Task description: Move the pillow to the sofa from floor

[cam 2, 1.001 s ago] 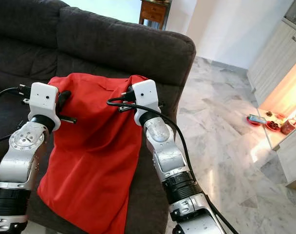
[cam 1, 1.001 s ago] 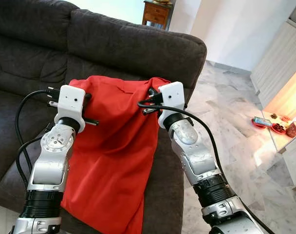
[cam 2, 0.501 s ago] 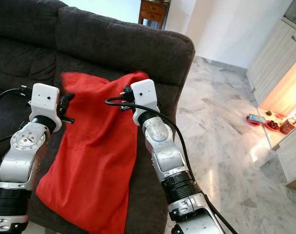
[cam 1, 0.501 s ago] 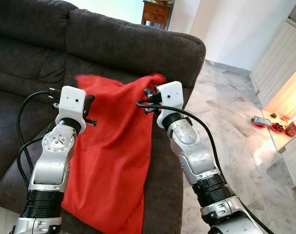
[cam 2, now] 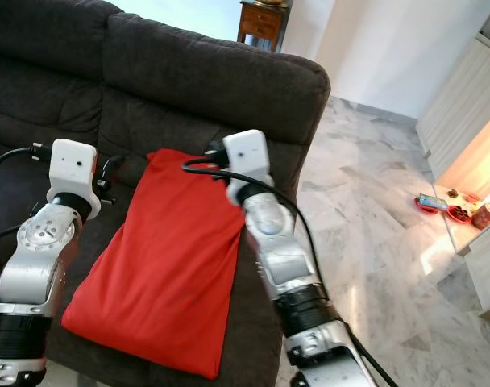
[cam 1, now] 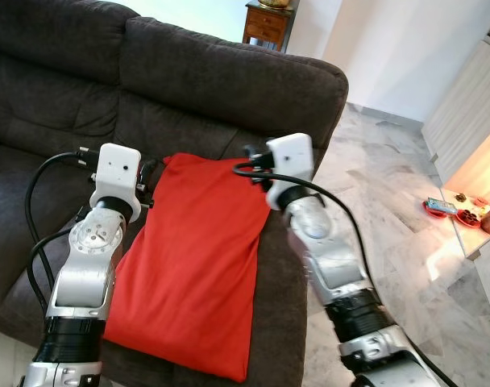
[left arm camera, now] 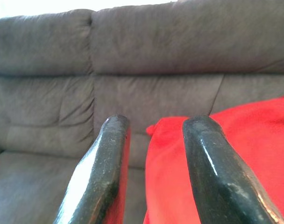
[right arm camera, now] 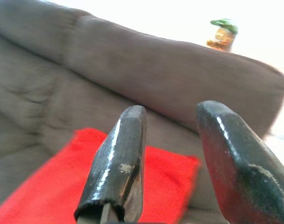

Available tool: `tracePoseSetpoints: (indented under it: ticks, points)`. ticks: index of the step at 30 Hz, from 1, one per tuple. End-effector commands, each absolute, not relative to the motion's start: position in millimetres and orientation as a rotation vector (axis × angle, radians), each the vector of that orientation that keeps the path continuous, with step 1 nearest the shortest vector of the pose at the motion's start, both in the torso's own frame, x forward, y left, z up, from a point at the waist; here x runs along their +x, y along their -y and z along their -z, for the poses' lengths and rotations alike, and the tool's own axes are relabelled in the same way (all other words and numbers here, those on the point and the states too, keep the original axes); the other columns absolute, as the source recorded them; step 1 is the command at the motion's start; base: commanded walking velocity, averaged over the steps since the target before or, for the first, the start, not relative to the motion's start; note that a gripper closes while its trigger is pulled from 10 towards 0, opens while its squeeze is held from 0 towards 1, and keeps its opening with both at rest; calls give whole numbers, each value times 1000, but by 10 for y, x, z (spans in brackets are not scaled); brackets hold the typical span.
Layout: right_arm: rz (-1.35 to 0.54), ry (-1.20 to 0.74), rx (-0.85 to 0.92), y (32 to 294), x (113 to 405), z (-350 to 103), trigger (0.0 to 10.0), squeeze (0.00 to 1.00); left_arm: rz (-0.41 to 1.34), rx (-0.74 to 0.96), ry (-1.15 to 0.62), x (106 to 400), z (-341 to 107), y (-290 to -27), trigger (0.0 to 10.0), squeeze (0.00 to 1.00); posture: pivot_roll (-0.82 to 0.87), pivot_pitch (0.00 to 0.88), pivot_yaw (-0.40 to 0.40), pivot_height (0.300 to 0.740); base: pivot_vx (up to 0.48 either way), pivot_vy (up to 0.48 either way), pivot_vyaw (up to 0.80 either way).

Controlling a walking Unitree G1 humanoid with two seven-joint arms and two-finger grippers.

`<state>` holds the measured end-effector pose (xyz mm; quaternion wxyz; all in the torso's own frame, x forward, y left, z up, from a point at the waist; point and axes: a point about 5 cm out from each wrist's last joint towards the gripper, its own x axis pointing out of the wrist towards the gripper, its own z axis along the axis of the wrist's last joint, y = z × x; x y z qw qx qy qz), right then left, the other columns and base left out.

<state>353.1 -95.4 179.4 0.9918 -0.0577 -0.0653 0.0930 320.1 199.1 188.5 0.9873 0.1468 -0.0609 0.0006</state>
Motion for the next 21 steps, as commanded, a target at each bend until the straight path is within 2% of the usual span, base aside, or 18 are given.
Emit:
tracePoseSetpoints:
  ticks: [1,2,3,4,5,8,10,14,16,21]
  points:
    - [-120,122,-120,1132,3534,-1740,10000,0,-4,305,122,3194,-1823,-1973,10000,0,164,0,-186,740,0,0,0]
    - [-86,110,-128,1241,3524,-1676,10000,0,-12,320,121,3177,-1773,-1986,10000,0,164,0,-186,740,0,0,0]
    - [-86,110,-128,1241,3524,-1676,10000,0,-12,320,121,3177,-1773,-1986,10000,0,164,0,-186,740,0,0,0]
    - [-48,96,-140,1377,3510,-1589,10000,0,-23,323,103,3160,-1681,-2008,10000,0,161,0,-184,740,0,0,0]
    - [-48,96,-140,1377,3510,-1589,10000,0,-23,323,103,3160,-1681,-2008,10000,0,161,0,-184,740,0,0,0]
    - [113,-7,-199,1826,3431,-1218,10000,0,-77,324,35,3097,-1389,-2101,10000,0,152,0,-178,740,0,0,0]
    - [191,-109,-201,2030,3349,-945,10000,0,-86,321,-19,3065,-1225,-2133,10000,0,150,0,-177,740,0,0,0]
    - [237,-233,-198,2160,3220,-627,10000,0,-75,349,-67,3013,-1045,-2153,10000,0,150,0,-175,740,0,0,0]
    - [308,-356,-171,2326,3046,-350,10000,0,-96,335,-98,2952,-927,-2208,10000,0,156,0,-175,740,0,0,0]
    - [462,-502,-141,2656,2725,-60,10000,0,-107,339,-132,2875,-800,-2273,10000,0,154,0,-173,740,0,0,0]
